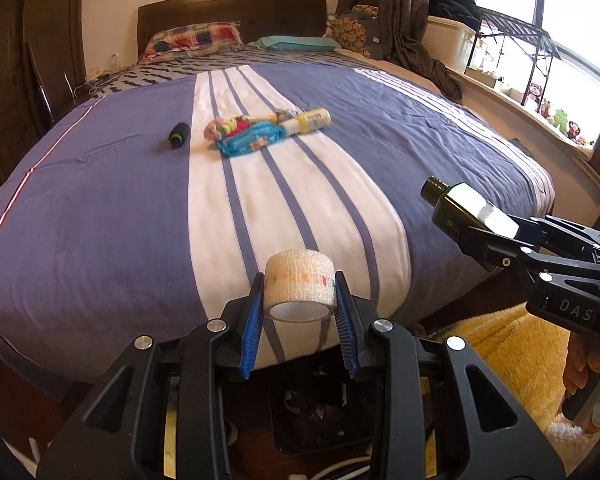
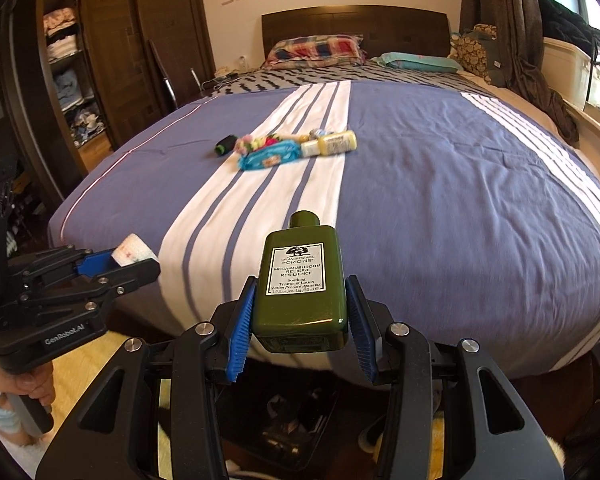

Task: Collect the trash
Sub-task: 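Lift the tape roll with the left tool while the right tool lifts the bottle, then lower the tape roll and green bottle down over the black bin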

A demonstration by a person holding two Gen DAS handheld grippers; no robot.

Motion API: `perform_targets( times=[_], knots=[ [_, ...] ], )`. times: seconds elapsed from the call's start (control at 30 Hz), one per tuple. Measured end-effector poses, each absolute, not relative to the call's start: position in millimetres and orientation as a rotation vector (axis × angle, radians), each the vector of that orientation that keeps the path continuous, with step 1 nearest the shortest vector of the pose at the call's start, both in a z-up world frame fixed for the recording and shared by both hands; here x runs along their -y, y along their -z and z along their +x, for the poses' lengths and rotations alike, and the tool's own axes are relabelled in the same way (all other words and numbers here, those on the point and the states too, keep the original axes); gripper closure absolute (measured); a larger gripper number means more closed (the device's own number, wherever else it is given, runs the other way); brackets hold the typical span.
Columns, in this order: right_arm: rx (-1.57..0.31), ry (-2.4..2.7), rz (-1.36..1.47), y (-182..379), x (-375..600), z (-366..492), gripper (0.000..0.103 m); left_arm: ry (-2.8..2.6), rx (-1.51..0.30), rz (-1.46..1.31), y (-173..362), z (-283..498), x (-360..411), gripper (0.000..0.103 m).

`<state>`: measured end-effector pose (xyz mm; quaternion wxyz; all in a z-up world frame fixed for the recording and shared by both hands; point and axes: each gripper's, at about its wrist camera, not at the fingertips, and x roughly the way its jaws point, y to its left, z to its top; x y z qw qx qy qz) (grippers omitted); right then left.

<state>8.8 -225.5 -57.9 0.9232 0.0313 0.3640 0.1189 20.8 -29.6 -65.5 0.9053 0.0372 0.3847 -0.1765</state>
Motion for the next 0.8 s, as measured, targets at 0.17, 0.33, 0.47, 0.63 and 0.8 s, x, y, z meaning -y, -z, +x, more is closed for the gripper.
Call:
perform_targets(
  times=[0.17, 0.33, 0.47, 0.63, 0.8],
  knots=[
    [-0.769, -0.274, 0.069, 67, 220, -11, 0.059, 0.368, -0.823, 0.071, 81, 3, 25, 0.072],
    [-0.827, -0.292, 0.077, 87, 215, -21, 0.059, 0.367, -0.870, 0.060, 103, -8, 20, 0.072],
    [-0.900, -0.294, 0.092, 113, 213, -23, 0.059, 0.372, -0.932, 0.050, 130, -12, 18, 0.072],
    [-0.982, -0.291, 0.101, 142, 209, -24, 0.059, 0.381, -1.011, 0.045, 163, -12, 19, 0.072],
    [-1.070, -0.287, 0.116, 173, 206, -20, 0.059, 0.383, -1.093, 0.052, 195, -7, 23, 0.072]
  ],
)
